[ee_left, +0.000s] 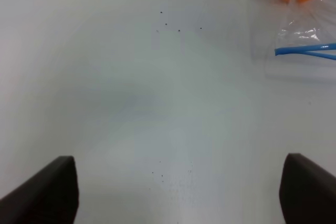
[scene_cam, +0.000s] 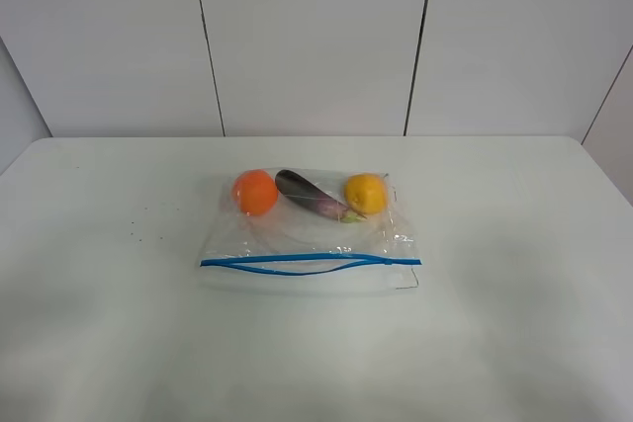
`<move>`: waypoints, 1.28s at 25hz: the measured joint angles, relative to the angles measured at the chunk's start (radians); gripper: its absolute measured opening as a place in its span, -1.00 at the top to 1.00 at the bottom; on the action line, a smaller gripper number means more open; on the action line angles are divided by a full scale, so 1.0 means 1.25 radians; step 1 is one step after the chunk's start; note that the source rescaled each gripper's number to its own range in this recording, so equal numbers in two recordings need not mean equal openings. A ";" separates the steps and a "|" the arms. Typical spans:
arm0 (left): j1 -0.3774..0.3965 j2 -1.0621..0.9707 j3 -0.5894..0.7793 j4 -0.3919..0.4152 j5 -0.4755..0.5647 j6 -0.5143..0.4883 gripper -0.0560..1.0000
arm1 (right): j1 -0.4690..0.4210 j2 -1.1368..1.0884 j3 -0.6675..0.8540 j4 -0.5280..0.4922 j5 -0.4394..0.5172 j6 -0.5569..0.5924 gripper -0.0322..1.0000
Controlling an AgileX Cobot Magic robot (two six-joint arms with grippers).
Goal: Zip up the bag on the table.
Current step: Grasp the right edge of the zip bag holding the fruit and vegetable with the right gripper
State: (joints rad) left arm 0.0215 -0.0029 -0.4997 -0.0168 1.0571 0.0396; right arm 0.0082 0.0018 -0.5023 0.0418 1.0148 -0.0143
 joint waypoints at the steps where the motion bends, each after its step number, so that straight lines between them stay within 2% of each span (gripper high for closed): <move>1: 0.000 0.000 0.000 0.000 0.000 0.000 -1.00 | 0.000 0.000 0.000 0.000 0.000 0.000 -1.00; 15: 0.000 0.000 0.000 0.000 0.000 0.000 -1.00 | 0.000 0.041 -0.004 0.002 0.000 0.001 -1.00; 19: 0.000 0.000 0.000 0.000 0.000 0.000 -1.00 | 0.000 0.196 -0.062 0.023 -0.016 0.001 -1.00; 28: 0.000 0.000 0.000 0.000 0.000 0.000 -1.00 | 0.000 0.698 -0.279 0.043 -0.024 0.001 -1.00; 32: 0.000 0.000 0.000 0.000 0.000 0.000 -1.00 | 0.000 0.897 -0.362 0.093 -0.026 -0.006 -1.00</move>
State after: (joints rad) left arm 0.0215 -0.0029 -0.4997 -0.0168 1.0571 0.0396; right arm 0.0082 1.1233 -0.9542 0.1581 0.9824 -0.0217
